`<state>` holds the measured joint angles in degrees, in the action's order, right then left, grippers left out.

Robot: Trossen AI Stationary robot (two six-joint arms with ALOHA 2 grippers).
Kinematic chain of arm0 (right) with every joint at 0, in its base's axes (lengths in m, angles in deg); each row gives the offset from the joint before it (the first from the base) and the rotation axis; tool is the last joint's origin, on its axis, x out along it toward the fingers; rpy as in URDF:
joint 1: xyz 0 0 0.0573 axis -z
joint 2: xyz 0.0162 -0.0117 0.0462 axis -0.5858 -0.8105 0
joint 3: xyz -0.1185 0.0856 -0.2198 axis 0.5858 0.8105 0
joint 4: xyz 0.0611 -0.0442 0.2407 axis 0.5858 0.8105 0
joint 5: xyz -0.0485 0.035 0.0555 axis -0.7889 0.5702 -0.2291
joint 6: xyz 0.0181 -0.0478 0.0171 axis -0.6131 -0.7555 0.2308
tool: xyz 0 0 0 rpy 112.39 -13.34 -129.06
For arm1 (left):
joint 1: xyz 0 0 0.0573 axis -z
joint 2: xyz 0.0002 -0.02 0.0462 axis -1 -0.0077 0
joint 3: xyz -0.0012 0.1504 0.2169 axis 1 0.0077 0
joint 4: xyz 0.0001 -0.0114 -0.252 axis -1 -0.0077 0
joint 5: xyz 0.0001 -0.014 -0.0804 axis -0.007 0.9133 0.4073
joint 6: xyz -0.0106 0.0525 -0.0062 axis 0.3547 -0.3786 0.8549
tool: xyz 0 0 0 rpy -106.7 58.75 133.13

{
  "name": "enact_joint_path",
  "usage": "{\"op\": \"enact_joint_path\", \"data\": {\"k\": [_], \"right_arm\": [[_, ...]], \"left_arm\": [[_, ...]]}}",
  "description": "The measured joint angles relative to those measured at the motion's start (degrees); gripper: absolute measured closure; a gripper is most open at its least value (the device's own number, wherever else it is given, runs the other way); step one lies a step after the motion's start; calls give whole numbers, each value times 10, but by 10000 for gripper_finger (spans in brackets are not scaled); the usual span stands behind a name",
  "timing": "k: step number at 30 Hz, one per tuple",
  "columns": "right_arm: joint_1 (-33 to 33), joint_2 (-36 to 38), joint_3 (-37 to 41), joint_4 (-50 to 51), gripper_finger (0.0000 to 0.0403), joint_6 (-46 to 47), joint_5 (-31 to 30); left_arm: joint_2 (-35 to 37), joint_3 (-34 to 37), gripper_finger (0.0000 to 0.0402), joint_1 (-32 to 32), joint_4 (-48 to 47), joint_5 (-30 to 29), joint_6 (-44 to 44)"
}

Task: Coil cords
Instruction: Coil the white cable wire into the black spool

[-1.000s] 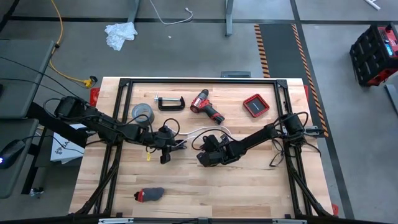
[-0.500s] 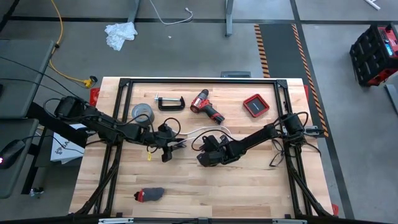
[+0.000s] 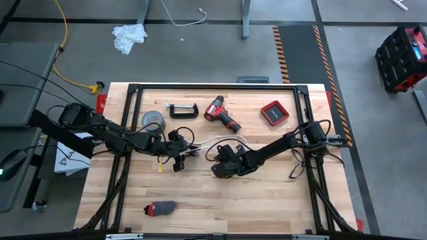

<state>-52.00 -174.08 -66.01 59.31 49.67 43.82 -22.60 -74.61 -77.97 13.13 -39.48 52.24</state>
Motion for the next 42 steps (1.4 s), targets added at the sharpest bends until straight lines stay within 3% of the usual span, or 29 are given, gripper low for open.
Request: {"op": "enact_joint_path", "data": {"k": [19,31,36,42], "right_arm": [[0,0,0,-5,403,-4,0],[0,0,0,-11,403,-4,0],[0,0,0,-19,403,-9,0],[0,0,0,-33,403,-31,0]], "left_arm": [[-76,0,247,0,87,21,-20],[-76,0,329,0,99,-7,-14],[-76,0,388,-2,101,5,-4],[-76,0,395,-16,99,20,34]]}}
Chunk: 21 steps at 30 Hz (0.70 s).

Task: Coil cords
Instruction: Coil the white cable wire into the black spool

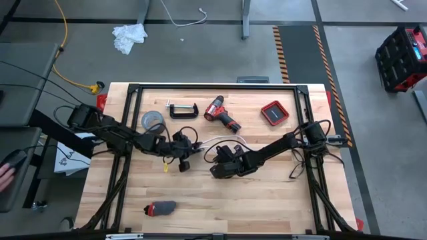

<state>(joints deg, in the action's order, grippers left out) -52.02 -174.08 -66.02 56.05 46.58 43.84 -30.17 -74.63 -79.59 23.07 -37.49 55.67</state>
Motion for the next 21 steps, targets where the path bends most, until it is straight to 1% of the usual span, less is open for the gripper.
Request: {"op": "enact_joint_path", "data": {"k": [6,10,14,19,21], "right_arm": [[-1,0,0,0,390,-3,7],[-1,13,0,1,378,-3,10],[-1,43,0,0,365,-5,-13],[12,93,0,-1,340,-63,-35],[20,120,0,-4,328,-86,-39]], "left_arm": [[4,0,398,-12,-1,38,21],[29,0,398,-13,-29,55,34],[76,0,398,-13,-86,55,47],[154,-2,398,-13,-148,59,89],[186,-17,398,-13,-186,61,110]]}}
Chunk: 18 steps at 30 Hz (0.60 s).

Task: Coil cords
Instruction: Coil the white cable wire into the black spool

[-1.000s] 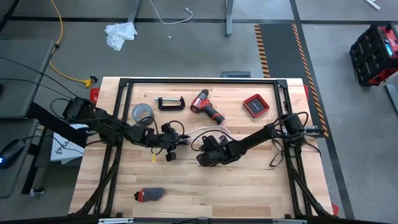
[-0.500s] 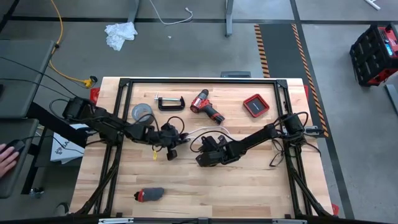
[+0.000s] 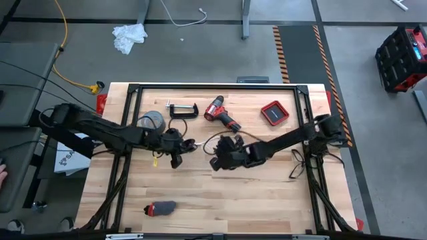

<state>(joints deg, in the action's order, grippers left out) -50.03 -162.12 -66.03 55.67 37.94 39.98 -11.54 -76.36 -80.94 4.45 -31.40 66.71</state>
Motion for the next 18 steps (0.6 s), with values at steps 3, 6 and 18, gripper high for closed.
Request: {"op": "enact_joint_path", "data": {"k": [3,6,18], "right_arm": [[15,45,0,0,308,-32,-4],[32,98,0,-2,286,-56,-9],[104,228,-1,121,258,-183,214]], "left_arm": [[48,-43,398,0,-68,0,26],[84,-100,398,0,-123,0,34],[141,-286,398,2,-154,76,26]]}}
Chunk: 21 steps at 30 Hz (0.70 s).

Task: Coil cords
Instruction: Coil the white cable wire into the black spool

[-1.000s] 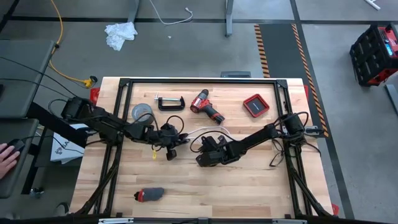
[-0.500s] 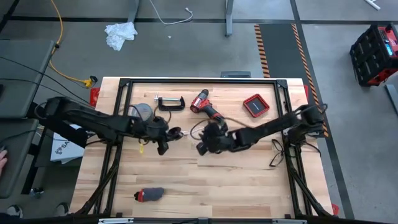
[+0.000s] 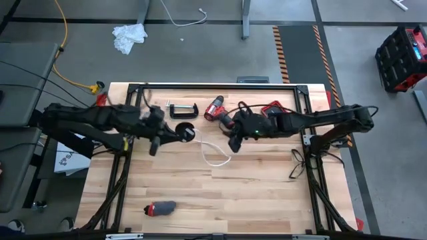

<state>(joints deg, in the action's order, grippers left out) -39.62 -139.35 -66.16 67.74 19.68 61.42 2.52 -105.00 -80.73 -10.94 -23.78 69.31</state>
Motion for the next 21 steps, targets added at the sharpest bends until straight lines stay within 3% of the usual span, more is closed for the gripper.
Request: {"op": "enact_joint_path", "data": {"k": [3,7,16,21], "right_arm": [[13,-22,0,27,259,-58,82],[11,-42,1,-37,259,-104,152],[-1,19,1,-199,259,-182,145],[0,70,1,-300,259,-199,147]], "left_arm": [[7,-20,398,8,51,-19,6],[2,-40,398,15,118,-95,38],[-20,-43,398,35,346,-187,90],[-31,-43,399,58,389,-214,68]]}}
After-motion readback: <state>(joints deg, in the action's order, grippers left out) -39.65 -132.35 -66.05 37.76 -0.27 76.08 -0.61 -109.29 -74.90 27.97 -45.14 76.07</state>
